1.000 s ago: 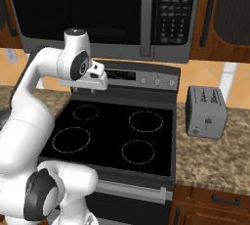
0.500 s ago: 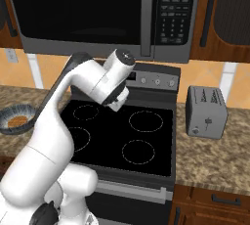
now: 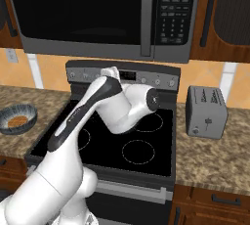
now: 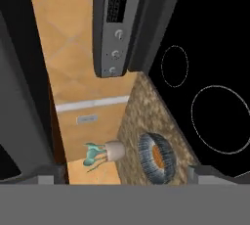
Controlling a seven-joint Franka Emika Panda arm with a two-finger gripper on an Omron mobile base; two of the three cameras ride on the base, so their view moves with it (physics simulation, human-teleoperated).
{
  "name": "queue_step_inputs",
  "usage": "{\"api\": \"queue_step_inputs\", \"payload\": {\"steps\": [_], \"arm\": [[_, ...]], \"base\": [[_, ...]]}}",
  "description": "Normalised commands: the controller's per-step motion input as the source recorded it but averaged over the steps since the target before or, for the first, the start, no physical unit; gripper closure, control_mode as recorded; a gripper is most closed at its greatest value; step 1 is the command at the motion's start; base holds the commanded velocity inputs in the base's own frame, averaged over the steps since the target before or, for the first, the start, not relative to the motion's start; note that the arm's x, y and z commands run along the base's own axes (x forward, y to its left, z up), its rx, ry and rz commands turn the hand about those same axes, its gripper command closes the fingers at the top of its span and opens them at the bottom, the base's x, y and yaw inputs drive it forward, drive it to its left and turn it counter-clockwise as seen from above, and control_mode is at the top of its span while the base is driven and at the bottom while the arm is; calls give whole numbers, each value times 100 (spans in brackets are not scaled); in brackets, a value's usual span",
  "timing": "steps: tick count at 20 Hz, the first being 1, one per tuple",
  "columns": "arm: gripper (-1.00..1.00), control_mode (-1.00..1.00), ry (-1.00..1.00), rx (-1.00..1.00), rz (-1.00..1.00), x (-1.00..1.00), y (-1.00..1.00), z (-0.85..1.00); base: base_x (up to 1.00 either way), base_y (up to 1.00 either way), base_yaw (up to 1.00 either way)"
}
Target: Open the microwave, place the bowl with waffle inside the microwave, then close the microwave door and turn it on.
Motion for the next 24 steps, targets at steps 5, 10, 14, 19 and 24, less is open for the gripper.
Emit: {"api": "queue_step_inputs", "payload": {"steps": [5,10,14,19,24], "arm": [[-100,-100,0,63,-30,0,-50,61],[-100,-100,0,62,-32,1,-65,80],[-100,-100,2,53,-26,9,-59,86],[-100,-100,3,50,-9,25,-14,36],[-100,-100,4,23,-1,33,-15,0]], "base": [[0,0,0],[0,0,0],[0,0,0],[0,0,0],[0,0,0]]}}
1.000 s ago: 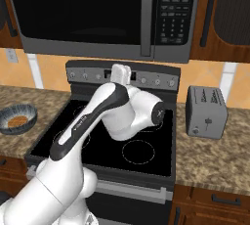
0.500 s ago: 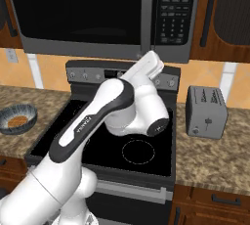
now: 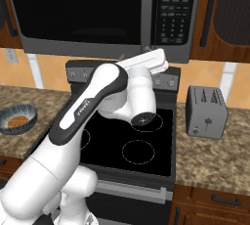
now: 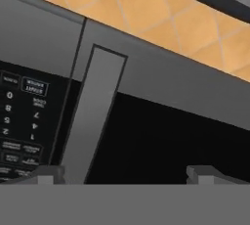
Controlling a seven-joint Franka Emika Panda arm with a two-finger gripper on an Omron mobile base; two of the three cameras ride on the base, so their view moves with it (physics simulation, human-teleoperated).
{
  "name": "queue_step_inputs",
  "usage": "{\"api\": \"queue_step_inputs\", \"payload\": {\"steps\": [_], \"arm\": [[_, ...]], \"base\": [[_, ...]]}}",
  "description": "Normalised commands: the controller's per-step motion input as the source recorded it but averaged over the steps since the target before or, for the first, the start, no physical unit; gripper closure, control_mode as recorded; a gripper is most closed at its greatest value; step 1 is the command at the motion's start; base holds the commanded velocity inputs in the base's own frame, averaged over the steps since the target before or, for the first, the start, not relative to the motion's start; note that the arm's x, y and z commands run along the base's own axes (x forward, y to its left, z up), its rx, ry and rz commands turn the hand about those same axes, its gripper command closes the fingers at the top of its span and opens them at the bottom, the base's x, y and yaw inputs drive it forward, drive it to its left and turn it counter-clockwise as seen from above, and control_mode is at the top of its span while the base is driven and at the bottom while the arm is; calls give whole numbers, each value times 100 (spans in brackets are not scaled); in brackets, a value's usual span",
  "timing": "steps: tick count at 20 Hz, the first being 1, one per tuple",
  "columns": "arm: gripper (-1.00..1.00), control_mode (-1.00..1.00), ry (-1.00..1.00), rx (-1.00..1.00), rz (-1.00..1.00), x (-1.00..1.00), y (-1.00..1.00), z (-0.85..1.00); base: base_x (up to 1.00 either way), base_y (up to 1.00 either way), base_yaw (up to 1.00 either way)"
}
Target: Open the microwave, place the bowl with waffle inside the microwave, then close the microwave door and turn it on.
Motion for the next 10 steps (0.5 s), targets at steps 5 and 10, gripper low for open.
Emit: {"api": "queue_step_inputs", "payload": {"steps": [5,10], "arm": [[-100,-100,1,16,0,33,-7,22],[-100,-100,0,6,0,44,-4,8]], "base": [[0,0,0],[0,0,0]]}}
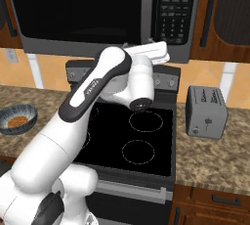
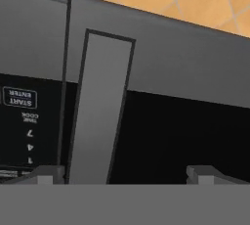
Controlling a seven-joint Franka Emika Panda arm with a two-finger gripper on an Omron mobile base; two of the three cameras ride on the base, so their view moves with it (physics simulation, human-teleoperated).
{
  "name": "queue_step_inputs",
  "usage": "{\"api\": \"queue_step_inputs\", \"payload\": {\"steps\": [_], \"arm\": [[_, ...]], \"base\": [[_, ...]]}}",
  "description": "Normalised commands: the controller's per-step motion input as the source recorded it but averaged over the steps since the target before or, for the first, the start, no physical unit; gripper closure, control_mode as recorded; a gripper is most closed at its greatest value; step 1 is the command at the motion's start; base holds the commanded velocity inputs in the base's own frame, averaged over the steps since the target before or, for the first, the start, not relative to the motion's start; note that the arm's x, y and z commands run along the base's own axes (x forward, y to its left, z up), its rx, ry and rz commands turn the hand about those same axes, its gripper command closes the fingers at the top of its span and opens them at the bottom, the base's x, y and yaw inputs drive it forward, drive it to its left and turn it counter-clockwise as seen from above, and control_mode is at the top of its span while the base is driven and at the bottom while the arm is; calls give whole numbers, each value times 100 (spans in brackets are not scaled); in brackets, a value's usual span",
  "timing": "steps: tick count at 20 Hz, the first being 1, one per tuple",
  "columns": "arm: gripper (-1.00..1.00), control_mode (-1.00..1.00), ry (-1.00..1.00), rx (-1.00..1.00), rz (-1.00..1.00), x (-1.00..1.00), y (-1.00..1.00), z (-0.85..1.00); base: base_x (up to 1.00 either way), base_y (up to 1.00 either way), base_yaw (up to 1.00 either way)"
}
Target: Open the microwave, place the bowl with waffle inside the microwave, then close the microwave door and turn it on.
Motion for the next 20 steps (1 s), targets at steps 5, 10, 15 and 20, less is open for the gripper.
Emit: {"api": "queue_step_inputs", "payload": {"steps": [5,10,15,20], "arm": [[-100,-100,0,7,0,14,-26,0],[-100,-100,-2,1,0,24,-5,0],[-100,-100,0,0,0,45,0,2],[-100,-100,0,0,0,27,10,0]], "base": [[0,0,0],[0,0,0],[0,0,0],[0,0,0]]}}
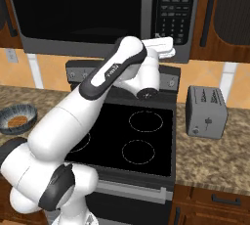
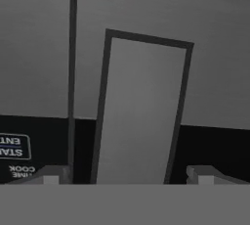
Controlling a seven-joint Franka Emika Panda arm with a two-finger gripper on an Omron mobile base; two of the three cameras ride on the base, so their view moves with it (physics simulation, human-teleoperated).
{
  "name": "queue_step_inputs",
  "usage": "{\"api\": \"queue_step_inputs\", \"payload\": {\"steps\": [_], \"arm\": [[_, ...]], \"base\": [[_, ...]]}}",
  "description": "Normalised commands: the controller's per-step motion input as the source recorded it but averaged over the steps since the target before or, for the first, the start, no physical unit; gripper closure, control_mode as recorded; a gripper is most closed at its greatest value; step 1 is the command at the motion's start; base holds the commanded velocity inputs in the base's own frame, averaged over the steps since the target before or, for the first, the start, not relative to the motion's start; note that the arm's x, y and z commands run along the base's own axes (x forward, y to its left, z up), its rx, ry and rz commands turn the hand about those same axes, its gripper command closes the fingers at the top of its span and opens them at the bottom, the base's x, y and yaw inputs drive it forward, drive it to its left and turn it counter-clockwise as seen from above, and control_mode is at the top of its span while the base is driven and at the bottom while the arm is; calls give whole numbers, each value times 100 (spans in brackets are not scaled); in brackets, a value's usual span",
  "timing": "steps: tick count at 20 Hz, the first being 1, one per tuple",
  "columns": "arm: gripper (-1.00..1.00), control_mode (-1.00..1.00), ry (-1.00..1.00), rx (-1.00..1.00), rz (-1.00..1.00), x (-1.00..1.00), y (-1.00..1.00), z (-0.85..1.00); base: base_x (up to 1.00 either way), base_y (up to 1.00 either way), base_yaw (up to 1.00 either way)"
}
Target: Open the microwave, place the bowl with waffle inside the microwave, then close the microwave door and turn it on.
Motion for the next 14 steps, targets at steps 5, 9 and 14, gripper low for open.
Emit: {"api": "queue_step_inputs", "payload": {"steps": [5,9,14], "arm": [[100,-100,-1,-1,5,-8,32,0],[100,-100,-7,-8,25,-97,26,0],[100,-100,-12,-11,37,-100,0,0]], "base": [[0,0,0],[0,0,0],[0,0,0]]}}
